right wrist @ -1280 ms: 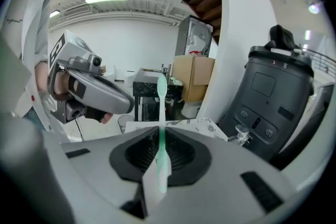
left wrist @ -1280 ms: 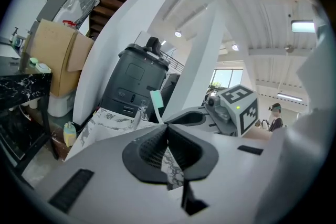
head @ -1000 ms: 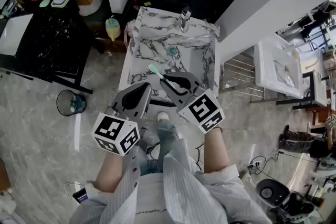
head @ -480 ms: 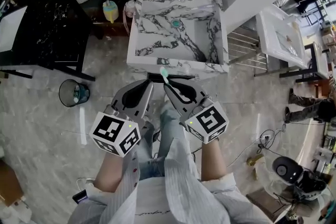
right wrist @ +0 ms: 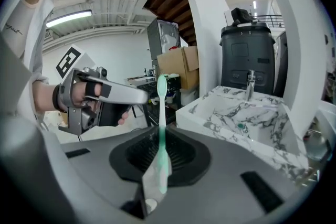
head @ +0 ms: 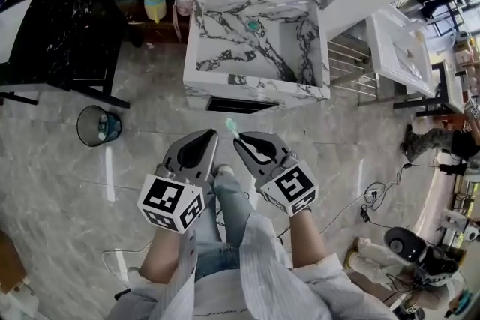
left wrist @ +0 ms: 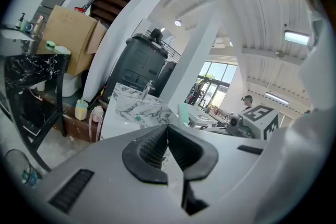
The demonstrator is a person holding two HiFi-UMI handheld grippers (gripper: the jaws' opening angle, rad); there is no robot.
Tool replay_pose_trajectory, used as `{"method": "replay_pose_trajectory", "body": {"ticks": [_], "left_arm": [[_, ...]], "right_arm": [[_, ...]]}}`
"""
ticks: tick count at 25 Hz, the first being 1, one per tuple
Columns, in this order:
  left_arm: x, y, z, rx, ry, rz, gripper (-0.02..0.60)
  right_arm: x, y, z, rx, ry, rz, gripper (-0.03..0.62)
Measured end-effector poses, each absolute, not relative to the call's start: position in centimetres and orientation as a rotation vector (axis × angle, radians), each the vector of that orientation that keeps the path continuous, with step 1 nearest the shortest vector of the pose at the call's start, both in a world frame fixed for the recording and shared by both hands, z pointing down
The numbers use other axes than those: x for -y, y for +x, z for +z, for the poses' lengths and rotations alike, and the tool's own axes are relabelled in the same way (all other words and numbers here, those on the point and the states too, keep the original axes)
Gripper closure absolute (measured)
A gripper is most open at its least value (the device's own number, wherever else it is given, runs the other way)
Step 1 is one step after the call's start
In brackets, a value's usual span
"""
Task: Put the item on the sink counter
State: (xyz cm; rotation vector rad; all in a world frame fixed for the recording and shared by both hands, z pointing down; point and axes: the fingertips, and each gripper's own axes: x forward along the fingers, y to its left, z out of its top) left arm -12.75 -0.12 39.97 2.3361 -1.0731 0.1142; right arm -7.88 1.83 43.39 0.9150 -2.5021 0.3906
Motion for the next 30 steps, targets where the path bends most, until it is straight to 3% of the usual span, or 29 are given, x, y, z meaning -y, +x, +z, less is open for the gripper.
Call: {"method": "replay_pose_trajectory", "body": {"ticks": [30], "left_arm": [[-0.4,-10.7,68.2,1.212,2.217,0.108,0.565]], "right_arm": [[3.2,-4.3,73.1,2.392,0.864,0.276,0.548]]}}
